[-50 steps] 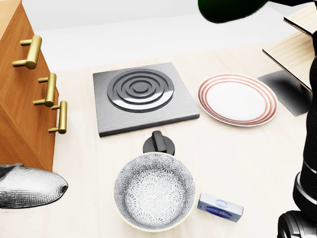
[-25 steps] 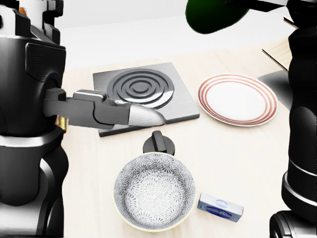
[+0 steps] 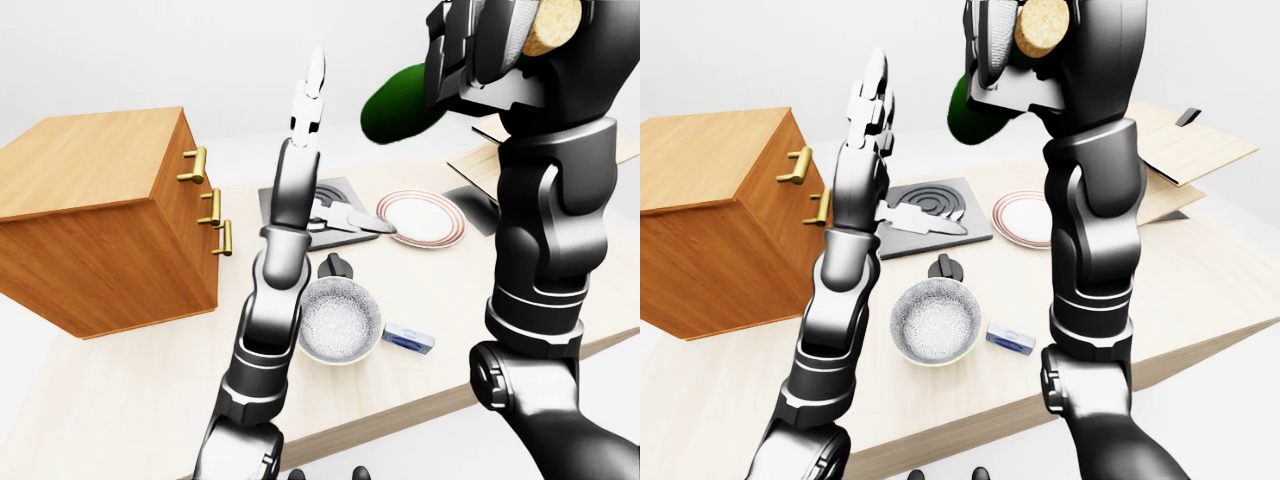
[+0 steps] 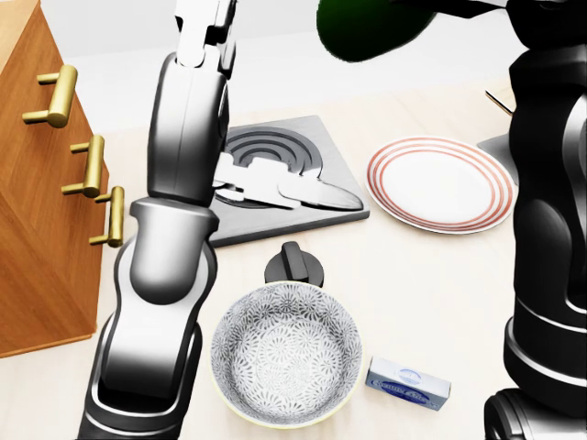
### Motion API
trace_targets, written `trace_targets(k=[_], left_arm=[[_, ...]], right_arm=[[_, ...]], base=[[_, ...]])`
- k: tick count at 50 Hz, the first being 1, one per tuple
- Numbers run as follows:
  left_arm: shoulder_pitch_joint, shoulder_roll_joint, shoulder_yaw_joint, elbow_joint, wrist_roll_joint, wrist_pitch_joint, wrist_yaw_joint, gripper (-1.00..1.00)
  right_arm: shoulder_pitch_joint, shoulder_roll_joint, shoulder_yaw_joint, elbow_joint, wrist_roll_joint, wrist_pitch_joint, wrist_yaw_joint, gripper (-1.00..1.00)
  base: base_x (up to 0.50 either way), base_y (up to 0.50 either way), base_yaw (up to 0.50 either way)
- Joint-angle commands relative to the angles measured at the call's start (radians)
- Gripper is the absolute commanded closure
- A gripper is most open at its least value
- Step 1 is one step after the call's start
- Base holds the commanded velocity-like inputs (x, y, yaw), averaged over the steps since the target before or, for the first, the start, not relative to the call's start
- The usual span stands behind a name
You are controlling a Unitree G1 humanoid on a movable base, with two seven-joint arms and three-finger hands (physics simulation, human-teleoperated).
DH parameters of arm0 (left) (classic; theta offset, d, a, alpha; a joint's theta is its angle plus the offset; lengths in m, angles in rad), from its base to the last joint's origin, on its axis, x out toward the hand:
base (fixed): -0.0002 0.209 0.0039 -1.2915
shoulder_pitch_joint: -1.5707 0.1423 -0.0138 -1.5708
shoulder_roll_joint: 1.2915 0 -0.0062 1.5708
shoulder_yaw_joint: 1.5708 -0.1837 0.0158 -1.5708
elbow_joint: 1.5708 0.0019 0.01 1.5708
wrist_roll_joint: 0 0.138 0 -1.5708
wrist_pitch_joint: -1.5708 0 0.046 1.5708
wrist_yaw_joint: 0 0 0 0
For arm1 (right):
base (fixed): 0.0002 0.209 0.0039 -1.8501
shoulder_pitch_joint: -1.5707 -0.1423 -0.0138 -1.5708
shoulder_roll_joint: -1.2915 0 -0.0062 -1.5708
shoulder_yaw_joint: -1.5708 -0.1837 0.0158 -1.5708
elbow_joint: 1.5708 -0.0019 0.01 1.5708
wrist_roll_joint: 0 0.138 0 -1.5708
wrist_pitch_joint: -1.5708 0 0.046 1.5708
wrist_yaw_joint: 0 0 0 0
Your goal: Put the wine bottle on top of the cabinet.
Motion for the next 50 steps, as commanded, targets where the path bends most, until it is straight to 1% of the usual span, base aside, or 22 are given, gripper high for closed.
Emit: trace_targets(k=[1,5,8,16,19,23,30,37,45,50], left_arm=[[-0.05,-0.033,-0.004,0.174,0.027,0.0,0.032,-1.0],[-0.078,-0.039,-0.005,0.201,0.038,0.0,0.042,-1.0],[-0.095,-0.042,-0.009,0.177,0.057,0.0,0.039,-1.0],[-0.171,-0.041,0.01,0.239,0.072,0.0,0.055,-1.0],[-0.185,-0.039,0.014,0.242,0.071,0.0,0.059,-1.0],[-0.206,-0.037,0.018,0.256,0.067,0.0,0.063,-1.0],[-0.214,-0.036,0.02,0.305,0.055,0.0,0.075,-1.0],[-0.276,-0.028,0.045,0.425,0.023,0.0,0.108,-1.0],[-0.283,-0.032,0.038,0.481,0.009,0.0,0.126,-1.0],[-0.315,-0.023,0.049,0.521,-0.001,0.0,0.132,-1.0]], right_arm=[[-0.029,0.012,-0.005,-0.017,0.02,0.0,0.003,1.0],[-0.023,0.017,0.01,0.002,0.01,0.0,0.007,1.0],[-0.022,0.021,0.014,0.02,0.003,0.0,0.014,1.0],[-0.006,0.037,0.024,0.017,-0.011,0.0,0.024,1.0],[0.007,0.039,0.029,-0.002,-0.018,0.0,0.027,1.0],[0.006,0.04,0.024,-0.01,-0.022,0.0,0.032,1.0],[0.007,0.043,0.023,-0.024,-0.027,0.0,0.035,1.0],[0.01,0.043,0.019,-0.033,-0.027,0.0,0.037,1.0],[0.011,0.042,0.022,-0.03,-0.03,0.0,0.039,1.0],[0.006,0.043,0.023,-0.035,-0.03,0.0,0.04,1.0]], base=[[0.0,0.0,0.0],[0.0,0.0,0.0],[0.0,0.0,0.0],[0.0,0.0,0.0],[0.0,0.0,0.0],[0.0,0.0,0.0],[0.0,0.0,0.0],[0.0,0.0,0.0],[0.0,0.0,0.0],[0.0,0.0,0.0]])
